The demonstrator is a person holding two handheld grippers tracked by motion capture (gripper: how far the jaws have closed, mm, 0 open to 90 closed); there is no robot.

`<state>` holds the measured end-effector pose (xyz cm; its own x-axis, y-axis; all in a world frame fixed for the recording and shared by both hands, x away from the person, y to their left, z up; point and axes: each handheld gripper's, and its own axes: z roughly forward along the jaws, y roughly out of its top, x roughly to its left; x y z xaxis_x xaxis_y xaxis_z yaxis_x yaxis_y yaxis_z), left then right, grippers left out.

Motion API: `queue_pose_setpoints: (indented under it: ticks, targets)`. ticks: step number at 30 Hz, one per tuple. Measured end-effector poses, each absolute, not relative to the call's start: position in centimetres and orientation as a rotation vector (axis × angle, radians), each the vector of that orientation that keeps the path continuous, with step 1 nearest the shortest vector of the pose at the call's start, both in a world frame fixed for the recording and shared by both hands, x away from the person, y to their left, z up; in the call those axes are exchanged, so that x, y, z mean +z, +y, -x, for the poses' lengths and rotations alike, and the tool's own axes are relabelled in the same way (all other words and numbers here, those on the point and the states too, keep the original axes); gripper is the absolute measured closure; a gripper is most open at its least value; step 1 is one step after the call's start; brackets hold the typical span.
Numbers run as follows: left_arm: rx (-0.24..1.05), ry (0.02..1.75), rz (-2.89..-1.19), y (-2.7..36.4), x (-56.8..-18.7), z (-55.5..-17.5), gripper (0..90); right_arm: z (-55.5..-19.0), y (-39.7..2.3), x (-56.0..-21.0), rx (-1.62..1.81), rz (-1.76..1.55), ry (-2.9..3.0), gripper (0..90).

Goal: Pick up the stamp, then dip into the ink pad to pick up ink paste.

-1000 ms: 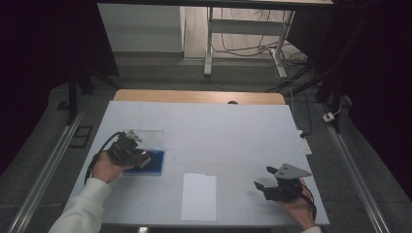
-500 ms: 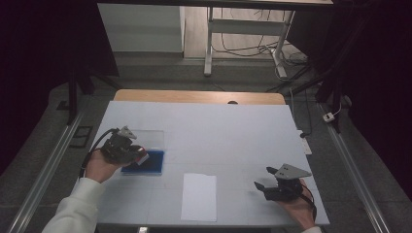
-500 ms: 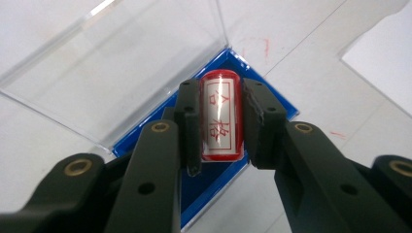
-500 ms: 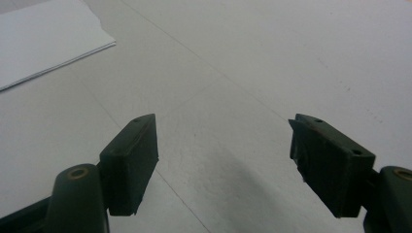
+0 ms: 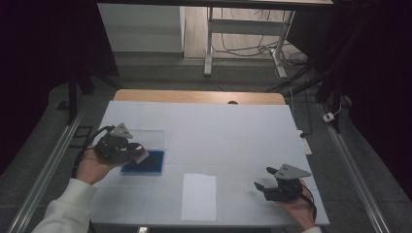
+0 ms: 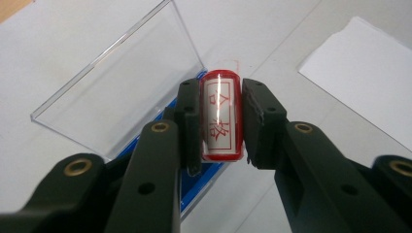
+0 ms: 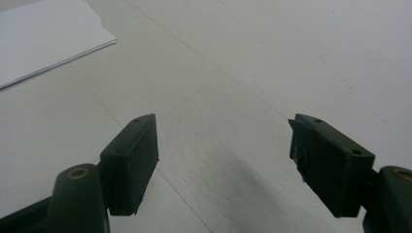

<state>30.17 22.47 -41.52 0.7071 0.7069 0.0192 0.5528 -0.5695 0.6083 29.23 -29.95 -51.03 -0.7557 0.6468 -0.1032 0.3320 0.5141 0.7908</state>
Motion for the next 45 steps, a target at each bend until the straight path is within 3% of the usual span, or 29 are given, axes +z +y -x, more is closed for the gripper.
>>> queue_pose_setpoints:
  ticks: [18, 45]
  targets:
    - [0.353, 0.917, -2.361, 21.8, -40.9, -29.9, 69.8, -29.2, -29.8, -51.2, 1.107, -0.809, 2.382, 26.0]
    - [0.313, 1.003, -2.498, 20.4, -45.5, -33.3, 69.9, -29.2, -29.9, -51.2, 1.09, -0.808, 2.394, 26.4]
